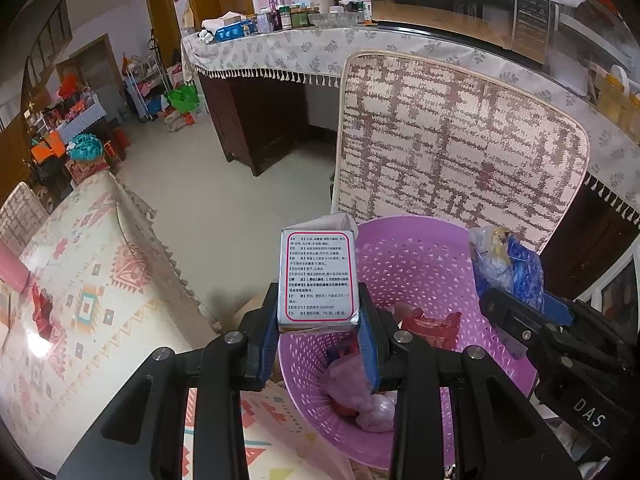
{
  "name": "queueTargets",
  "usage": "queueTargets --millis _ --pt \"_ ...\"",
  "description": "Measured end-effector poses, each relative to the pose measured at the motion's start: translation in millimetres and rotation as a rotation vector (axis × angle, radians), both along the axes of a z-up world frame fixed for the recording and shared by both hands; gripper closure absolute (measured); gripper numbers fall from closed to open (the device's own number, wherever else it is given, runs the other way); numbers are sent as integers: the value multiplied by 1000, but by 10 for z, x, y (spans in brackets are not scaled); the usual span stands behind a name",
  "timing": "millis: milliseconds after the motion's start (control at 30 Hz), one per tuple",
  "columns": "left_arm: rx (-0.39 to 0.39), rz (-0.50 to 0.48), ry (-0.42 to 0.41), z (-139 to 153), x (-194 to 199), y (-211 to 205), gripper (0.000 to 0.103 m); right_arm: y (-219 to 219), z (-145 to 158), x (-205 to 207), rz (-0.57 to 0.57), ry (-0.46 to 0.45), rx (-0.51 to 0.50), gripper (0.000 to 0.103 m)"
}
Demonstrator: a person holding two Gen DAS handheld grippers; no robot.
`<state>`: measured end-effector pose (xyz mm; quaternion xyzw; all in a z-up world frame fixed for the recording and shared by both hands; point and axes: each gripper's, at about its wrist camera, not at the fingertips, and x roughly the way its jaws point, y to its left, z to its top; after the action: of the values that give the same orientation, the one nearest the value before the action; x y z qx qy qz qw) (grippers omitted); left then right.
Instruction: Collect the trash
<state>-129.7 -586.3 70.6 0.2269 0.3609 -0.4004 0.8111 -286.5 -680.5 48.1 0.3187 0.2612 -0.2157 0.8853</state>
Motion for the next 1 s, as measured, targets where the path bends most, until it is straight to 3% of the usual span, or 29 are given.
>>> queueTargets --millis 600,1000 --pt "-16 18 30 -32 45 88 70 -1 2 0 -2 -3 1 52" --pt "-119 82 29 279 -115 759 70 285 94 3 34 -3 -17 52"
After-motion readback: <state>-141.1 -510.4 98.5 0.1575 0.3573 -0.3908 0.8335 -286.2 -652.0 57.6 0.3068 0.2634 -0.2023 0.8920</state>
